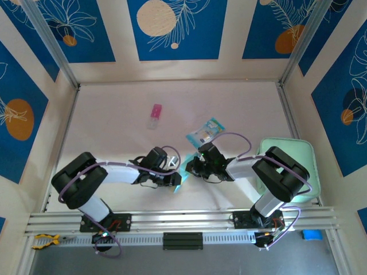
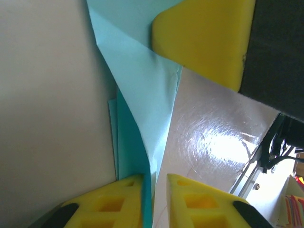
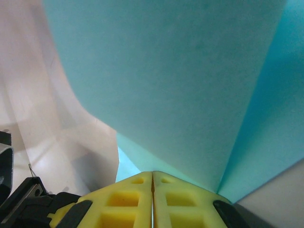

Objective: Fold a paper plane with a square sheet of paper (pick it up from the middle)
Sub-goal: Perform the fifth fold on the wing at the bottom-center of the table.

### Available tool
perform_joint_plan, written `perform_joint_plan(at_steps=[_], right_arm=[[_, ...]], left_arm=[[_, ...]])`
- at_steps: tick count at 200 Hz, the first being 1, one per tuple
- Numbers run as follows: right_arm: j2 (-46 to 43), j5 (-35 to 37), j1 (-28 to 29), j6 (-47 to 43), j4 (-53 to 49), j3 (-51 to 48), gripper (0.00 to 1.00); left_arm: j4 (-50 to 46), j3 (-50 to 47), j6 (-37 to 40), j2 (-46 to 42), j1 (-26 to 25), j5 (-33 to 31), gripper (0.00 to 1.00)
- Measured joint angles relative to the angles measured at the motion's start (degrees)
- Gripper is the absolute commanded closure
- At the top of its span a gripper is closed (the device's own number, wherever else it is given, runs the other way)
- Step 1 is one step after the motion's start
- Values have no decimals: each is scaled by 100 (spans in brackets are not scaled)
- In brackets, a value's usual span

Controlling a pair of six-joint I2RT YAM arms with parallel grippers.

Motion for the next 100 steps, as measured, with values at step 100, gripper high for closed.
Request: perform_joint_plan(at_steps=[100], right_arm=[[9,-15,-37,37,2,0,90]], left_arm=[[-400,-184,256,-365,24,111,88]])
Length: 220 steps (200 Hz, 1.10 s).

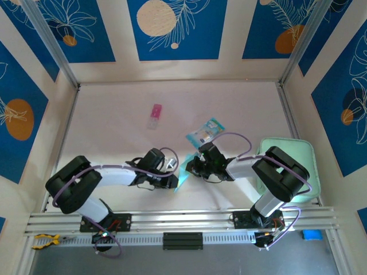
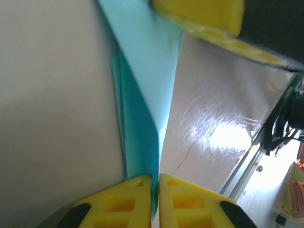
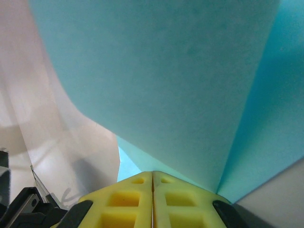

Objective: Fold a paper plane with a square sheet of paper (pick it up from the middle)
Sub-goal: Perform the fifth fold on the wing at the bottom-center of the table.

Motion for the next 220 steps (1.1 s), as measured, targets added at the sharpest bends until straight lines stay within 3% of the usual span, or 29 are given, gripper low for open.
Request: perform_joint_plan(at_steps=[33,67,78,106,140,175,220], right_arm=[[2,-4,-20,0,2,0,90],[2,-4,-22,0,0,0,91],[2,-4,-22,0,-2,0,90],[2,-15,-28,0,-7,0,91],[4,-28,-44,-2,-7,0,91],[11,-50,-55,0,15,-11,91],[13,-63,-94,-2,17,-11,91]], left_arm=[[-116,-63,28,-2,4,22,100],[-44,-111,-7,4,4,37,100],[-11,-153,-26,4,9,37,94],[87,-210,-74,2,15,57,93],[122,-247,-136,-24,15,76,100],[101,-341,-197,-140,15,79,90],[-564,-474,-221,-662,15,-4,86]])
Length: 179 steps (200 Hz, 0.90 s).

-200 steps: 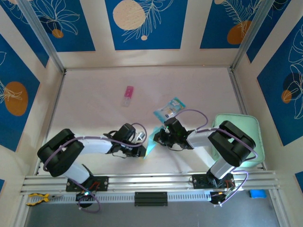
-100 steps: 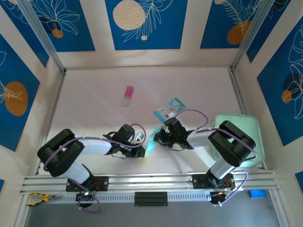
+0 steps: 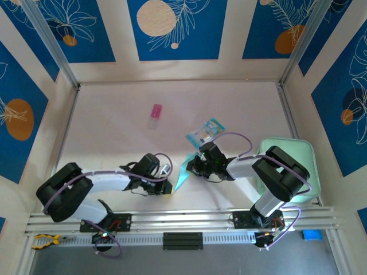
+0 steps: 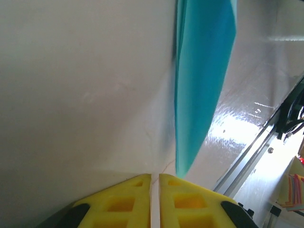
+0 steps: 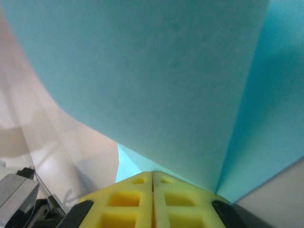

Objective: Fold a paper plane with a square sheet of paper (pick it up from the middle)
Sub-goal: Perform the fifth fold on the wing at the bottom-center of the table.

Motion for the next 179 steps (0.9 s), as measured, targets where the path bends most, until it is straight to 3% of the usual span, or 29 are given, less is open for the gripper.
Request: perform_joint_plan(at_steps=[55,121,179], right_arm=[[0,0,-15,0,-2,0,91],[0,-4,-20,0,-7,0,91],[-2,-2,-20,0,-7,0,91]], left_arm=[[-505,332,24,-717,0,-352,85],[291,1427,46,638,0,208,88],[597,1567,74,1635,0,295,90]])
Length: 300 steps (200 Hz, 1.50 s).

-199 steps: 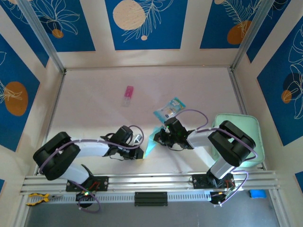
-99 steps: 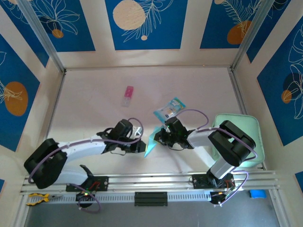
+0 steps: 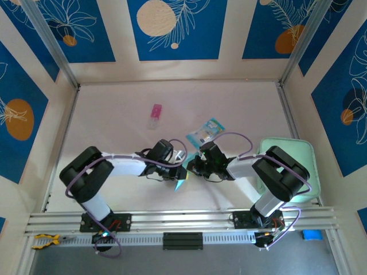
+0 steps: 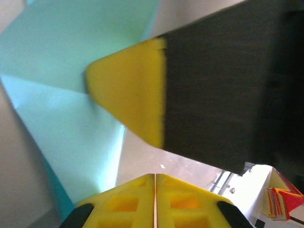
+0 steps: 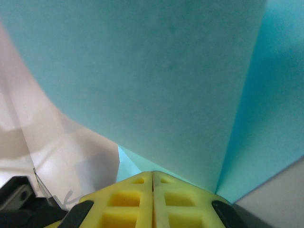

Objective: Fold a paper plane with a square sheet of paper (pick it up from the middle)
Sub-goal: Perform the fifth fold on the wing at the bottom-center of the table.

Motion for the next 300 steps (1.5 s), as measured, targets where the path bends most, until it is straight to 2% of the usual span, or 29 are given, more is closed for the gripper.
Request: perform_joint_plan(at_steps=[44,78,104,225,264,283,300], right_arm=[[0,0,0,0,11,-11,91],[-2,0,0,0,13,-11,91],[-4,0,0,0,20,-17,91],[-15,-2,-11,-2,20,-26,91],[-26,-2,-33,-24,22,-39,91],[-26,-4,-33,-42,24,-42,91],[-26,-4,-33,-42,24,-42,91]], left_arm=[[518,-356,33,155,2,50,90],[1172,-835,-28,-13,15,109,90],[1298,-1075,-52,-184,17,103,90],[-57,-1237,81,-977,13,-363,94],[-758,-1338,101,-1657,9,-595,93],[-872,-1270,103,-1945,9,-667,92],[-848,-1043,96,-1860,9,-647,92]])
